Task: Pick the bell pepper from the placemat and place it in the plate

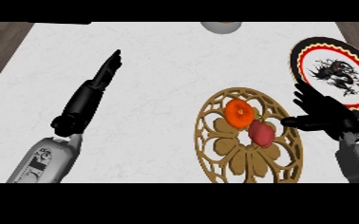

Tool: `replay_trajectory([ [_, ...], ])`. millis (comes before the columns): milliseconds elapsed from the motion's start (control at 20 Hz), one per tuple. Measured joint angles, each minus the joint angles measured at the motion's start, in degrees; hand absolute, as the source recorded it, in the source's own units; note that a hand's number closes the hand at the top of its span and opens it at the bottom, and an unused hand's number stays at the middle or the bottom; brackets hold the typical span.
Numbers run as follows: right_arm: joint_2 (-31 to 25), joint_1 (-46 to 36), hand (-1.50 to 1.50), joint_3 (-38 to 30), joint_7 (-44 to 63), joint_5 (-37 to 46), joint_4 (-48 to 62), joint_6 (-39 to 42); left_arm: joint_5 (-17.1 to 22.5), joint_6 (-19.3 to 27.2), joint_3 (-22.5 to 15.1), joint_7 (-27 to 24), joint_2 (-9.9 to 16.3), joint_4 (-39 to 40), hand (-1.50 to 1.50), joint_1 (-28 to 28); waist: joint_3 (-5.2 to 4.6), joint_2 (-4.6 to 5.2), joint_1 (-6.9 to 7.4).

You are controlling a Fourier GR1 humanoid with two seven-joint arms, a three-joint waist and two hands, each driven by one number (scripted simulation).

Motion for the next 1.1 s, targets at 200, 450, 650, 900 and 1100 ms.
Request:
replay_trajectory([
  [200, -7.0, -3.9, -1.5, 6.5, 3.5, 10.0, -0.3, 2.2, 1.2, -2.0, 0.5, 0.7, 1.3, -1.3, 0.0, 0.2, -0.14, -0.23, 0.43],
  [450, -7.3, -11.1, -1.5, 12.2, 12.0, 16.9, -1.3, 2.9, 2.4, -3.5, 2.2, 2.1, 3.0, -4.9, 0.0, 3.1, -0.12, -0.47, -0.53],
  [650, -6.1, -17.8, -1.5, 13.5, 21.9, 17.7, -0.2, 5.7, 3.0, -4.9, 4.1, 2.3, 3.8, -5.6, 0.0, 4.1, -0.12, -0.47, -1.18],
  [900, -3.2, -21.4, -1.5, 12.4, 32.0, 11.6, -0.6, 7.9, 2.8, -5.2, 5.3, 2.4, 3.5, -5.8, 0.0, 5.0, -0.12, -0.55, -1.9],
  [1100, -3.8, -23.8, -1.5, 11.6, 35.0, 4.8, 1.7, 10.2, 2.7, -5.7, 5.7, 2.3, 3.5, -6.9, 0.0, 5.9, -0.12, -0.56, -1.9],
])
